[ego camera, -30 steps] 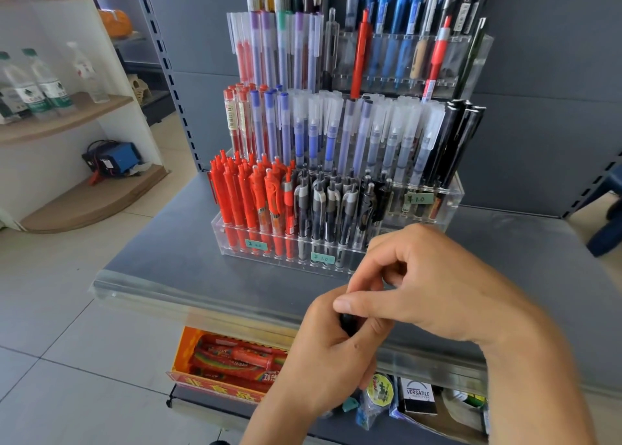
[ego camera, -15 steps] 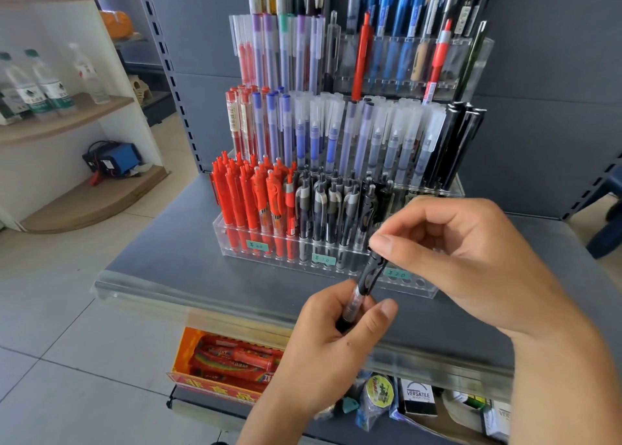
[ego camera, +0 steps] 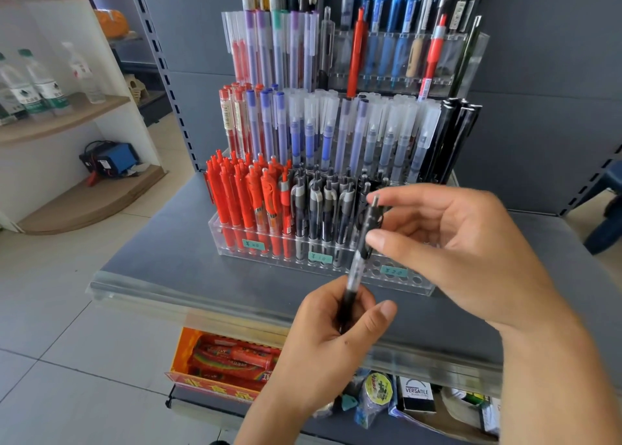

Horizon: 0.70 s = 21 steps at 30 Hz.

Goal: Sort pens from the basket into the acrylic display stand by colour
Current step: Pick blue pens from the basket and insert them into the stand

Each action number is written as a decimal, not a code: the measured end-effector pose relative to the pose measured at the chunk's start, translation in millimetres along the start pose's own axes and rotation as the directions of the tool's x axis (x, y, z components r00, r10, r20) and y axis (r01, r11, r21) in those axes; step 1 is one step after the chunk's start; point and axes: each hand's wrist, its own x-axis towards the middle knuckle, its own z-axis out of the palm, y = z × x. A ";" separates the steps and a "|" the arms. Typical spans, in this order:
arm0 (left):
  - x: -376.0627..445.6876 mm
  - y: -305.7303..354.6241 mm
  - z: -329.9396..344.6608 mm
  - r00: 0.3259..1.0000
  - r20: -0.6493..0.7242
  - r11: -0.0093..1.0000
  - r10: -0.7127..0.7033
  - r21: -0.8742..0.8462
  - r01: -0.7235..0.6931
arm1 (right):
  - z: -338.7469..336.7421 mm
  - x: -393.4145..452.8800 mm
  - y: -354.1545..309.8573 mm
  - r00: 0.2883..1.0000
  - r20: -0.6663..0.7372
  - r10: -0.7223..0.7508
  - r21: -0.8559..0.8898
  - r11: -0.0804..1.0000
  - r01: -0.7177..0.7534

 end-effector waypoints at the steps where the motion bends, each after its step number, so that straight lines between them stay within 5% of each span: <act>1: 0.1 -0.4 0.0 1.000 0.002 1.000 -0.011 -0.010 0.011 | -1.1 0.1 0.1 0.999 -0.051 -0.021 0.059 0.998 0.024; 6: 0.0 0.4 0.0 0.999 0.019 0.999 -0.030 -0.043 0.031 | -6.4 -0.1 -1.6 0.952 -0.274 -0.133 0.225 0.954 0.198; 11: -1.0 2.1 0.8 0.999 0.013 0.999 -0.038 -0.033 0.038 | -8.1 2.1 3.9 0.871 -0.435 -0.229 0.111 0.946 0.305; 21: -1.0 6.0 1.7 0.999 0.003 0.999 -0.042 -0.006 0.042 | -1.2 8.8 17.9 0.829 -0.464 -0.311 -0.129 0.950 0.284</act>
